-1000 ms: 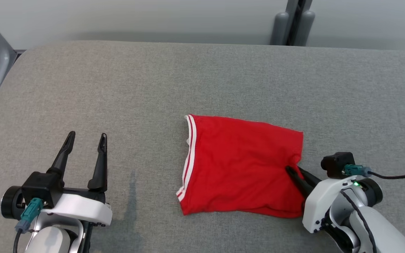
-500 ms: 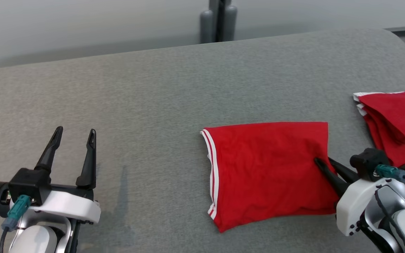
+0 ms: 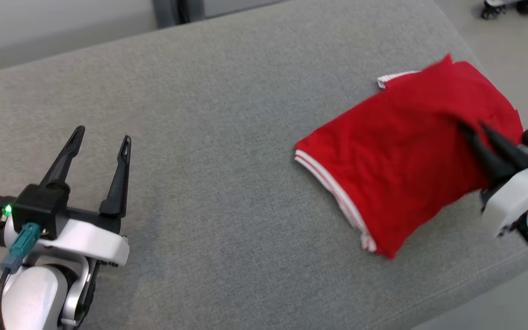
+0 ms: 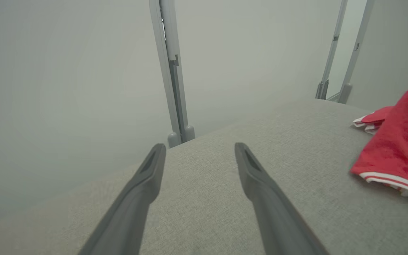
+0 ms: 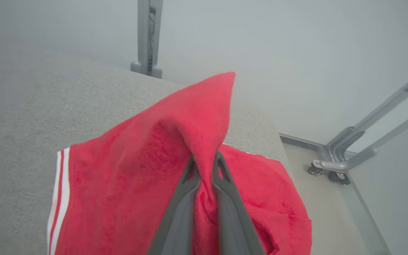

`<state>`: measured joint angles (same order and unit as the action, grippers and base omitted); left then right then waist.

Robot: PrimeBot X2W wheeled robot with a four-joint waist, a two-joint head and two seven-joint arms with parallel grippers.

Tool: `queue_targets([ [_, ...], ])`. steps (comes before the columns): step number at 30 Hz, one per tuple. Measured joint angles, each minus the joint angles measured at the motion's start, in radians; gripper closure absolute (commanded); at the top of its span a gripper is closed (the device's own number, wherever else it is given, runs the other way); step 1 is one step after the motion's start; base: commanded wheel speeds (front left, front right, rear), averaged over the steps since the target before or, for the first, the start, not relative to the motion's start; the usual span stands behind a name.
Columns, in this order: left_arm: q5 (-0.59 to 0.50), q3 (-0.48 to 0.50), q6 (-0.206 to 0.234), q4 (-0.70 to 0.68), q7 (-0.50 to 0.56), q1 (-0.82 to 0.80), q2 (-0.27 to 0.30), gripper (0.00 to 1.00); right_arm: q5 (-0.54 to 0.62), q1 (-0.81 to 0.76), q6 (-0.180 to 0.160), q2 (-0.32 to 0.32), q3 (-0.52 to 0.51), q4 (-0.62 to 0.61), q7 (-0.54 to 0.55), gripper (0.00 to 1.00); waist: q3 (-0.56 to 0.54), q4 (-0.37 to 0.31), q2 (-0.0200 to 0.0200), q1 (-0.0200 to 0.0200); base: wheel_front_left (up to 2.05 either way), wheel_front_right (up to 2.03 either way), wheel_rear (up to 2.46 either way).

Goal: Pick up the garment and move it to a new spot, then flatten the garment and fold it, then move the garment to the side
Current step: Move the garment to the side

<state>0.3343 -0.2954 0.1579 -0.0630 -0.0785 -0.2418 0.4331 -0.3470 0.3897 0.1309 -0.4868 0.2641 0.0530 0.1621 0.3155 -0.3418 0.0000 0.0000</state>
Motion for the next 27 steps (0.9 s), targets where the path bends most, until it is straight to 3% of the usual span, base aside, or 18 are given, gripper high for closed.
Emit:
queue_targets([
  [4,-0.01,-0.019,-0.009,-0.004,0.015,-0.031,0.001,0.0,-0.025,0.063,0.0,-0.031,-0.037,0.078,-0.049,1.0,0.038,-0.018,0.0,0.0,0.0,0.0,0.0],
  [9,-0.027,-0.043,-0.024,-0.01,0.025,-0.086,0.0,0.0,-0.075,0.145,0.0,-0.076,-0.098,0.27,-0.139,1.0,0.117,-0.024,0.0,0.0,0.0,0.0,0.0],
  [15,-0.035,-0.052,-0.031,-0.009,0.028,-0.115,0.005,0.0,-0.086,0.225,0.0,-0.082,-0.121,0.469,-0.214,1.0,0.181,-0.019,0.0,0.0,0.0,0.0,0.0],
  [18,-0.035,-0.055,-0.034,-0.009,0.034,-0.127,0.009,0.0,-0.094,0.26,0.0,-0.07,-0.127,0.566,-0.228,0.0,0.202,-0.018,0.0,0.0,0.0,0.0,0.0],
  [23,-0.035,-0.061,-0.04,-0.005,0.036,-0.141,0.011,0.0,-0.114,0.288,0.0,-0.046,-0.128,0.668,-0.289,0.0,0.207,-0.016,0.0,0.0,0.0,0.0,0.0],
  [27,-0.024,-0.057,-0.034,0.005,0.028,-0.142,0.002,0.0,-0.138,0.285,0.0,-0.022,-0.142,0.681,-0.365,0.0,0.186,-0.01,0.0,0.0,0.0,0.0,0.0],
])
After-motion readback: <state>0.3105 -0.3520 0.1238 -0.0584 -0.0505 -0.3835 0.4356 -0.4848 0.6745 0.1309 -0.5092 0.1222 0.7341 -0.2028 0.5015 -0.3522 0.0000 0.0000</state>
